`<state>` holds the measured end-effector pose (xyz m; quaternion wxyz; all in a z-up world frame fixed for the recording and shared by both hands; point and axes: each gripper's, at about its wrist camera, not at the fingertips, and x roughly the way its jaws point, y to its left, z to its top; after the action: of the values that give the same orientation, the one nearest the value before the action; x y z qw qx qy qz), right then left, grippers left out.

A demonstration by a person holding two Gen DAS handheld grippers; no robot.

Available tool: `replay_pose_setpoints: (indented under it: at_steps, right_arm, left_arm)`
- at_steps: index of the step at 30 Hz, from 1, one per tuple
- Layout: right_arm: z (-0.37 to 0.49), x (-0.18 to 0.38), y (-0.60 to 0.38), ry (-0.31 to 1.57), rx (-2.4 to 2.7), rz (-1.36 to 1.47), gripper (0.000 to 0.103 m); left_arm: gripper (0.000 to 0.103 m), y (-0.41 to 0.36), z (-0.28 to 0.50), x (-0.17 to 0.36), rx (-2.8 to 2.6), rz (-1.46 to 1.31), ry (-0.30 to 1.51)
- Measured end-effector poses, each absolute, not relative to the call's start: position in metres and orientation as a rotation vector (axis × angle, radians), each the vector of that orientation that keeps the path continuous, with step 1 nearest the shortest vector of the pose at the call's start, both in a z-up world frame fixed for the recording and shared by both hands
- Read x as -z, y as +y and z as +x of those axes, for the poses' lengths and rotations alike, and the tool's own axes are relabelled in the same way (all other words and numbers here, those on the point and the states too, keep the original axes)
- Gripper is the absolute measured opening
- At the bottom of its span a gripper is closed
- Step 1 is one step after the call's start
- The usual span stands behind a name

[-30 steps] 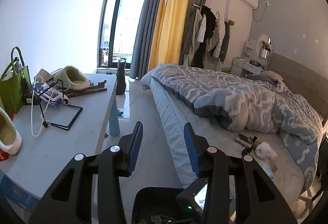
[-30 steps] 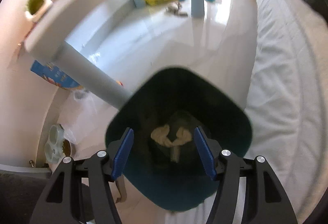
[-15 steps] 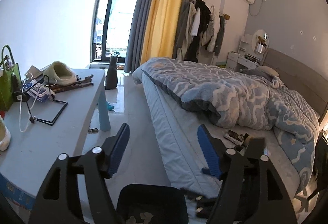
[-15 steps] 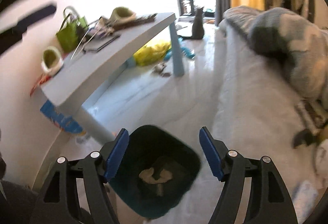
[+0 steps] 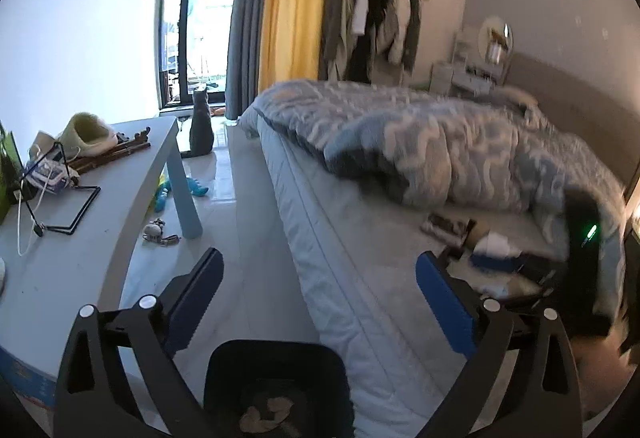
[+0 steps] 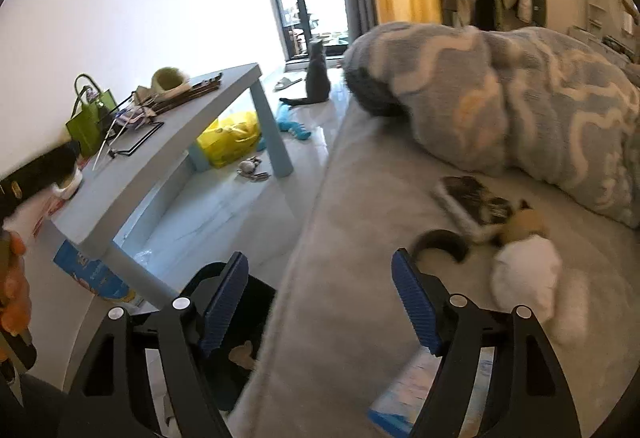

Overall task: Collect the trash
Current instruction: 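Move both tools back toward the remaining items on the bed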

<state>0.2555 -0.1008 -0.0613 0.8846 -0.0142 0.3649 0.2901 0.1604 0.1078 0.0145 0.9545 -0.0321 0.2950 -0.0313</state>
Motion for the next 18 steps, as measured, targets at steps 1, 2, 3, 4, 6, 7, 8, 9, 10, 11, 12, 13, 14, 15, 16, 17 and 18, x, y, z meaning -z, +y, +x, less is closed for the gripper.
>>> replay_pose_setpoints:
  at_steps: [1,2,3,4,6,7,8,9,10,11,12,13,14,15,16,17,18]
  right_arm:
    - [0.256,0.061,-0.108,0.758,-0.594,-0.026,0.075]
    - [0.256,0.061,-0.113,0.756,-0.587,-0.024,0.075]
    - [0.256,0.060,-0.119,0.754,-0.580,-0.021,0.076]
    - [0.256,0.060,-0.125,0.753,-0.575,-0.018,0.076]
    - [0.256,0.060,-0.137,0.754,-0.565,-0.007,0.077]
    - [0.257,0.061,-0.143,0.758,-0.559,0.002,0.077]
    - [0.258,0.063,-0.150,0.763,-0.555,0.012,0.077]
    - [0.259,0.064,-0.153,0.767,-0.552,0.019,0.077]
    - [0.260,0.067,-0.159,0.777,-0.547,0.028,0.077]
    - [0.261,0.070,-0.165,0.786,-0.543,0.036,0.077]
    - [0.262,0.072,-0.169,0.793,-0.539,0.041,0.077]
    - [0.262,0.074,-0.173,0.798,-0.534,0.044,0.077]
    - [0.263,0.076,-0.177,0.803,-0.529,0.045,0.077]
    - [0.262,0.078,-0.182,0.806,-0.524,0.046,0.077]
    - [0.262,0.080,-0.187,0.808,-0.520,0.048,0.077]
    - [0.262,0.081,-0.191,0.812,-0.516,0.052,0.077]
    - [0.262,0.082,-0.195,0.816,-0.516,0.058,0.077]
  left_arm:
    - [0.100,0.101,0.162,-0.011,0.060,-0.047,0.608]
    - [0.100,0.098,0.163,-0.009,0.065,-0.049,0.616]
    - [0.100,0.095,0.164,-0.007,0.074,-0.058,0.624]
    - [0.100,0.092,0.165,-0.005,0.086,-0.068,0.633]
    - [0.100,0.084,0.167,-0.002,0.093,-0.069,0.647]
    - [0.100,0.079,0.169,-0.001,0.099,-0.067,0.654]
    - [0.100,0.076,0.170,0.000,0.107,-0.068,0.658]
    - [0.100,0.072,0.170,0.001,0.119,-0.074,0.663]
    - [0.100,0.068,0.171,0.003,0.144,-0.092,0.676]
    - [0.100,0.064,0.173,0.005,0.155,-0.106,0.686]
    - [0.100,0.061,0.174,0.007,0.164,-0.118,0.697]
    - [0.100,0.057,0.175,0.010,0.176,-0.125,0.703]
    - [0.100,0.054,0.176,0.011,0.182,-0.126,0.703]
    - [0.100,0.049,0.176,0.011,0.181,-0.120,0.702]
    - [0.100,0.044,0.176,0.013,0.179,-0.106,0.701]
    - [0.100,0.039,0.177,0.014,0.180,-0.088,0.701]
    - [0.100,0.036,0.177,0.014,0.180,-0.078,0.702]
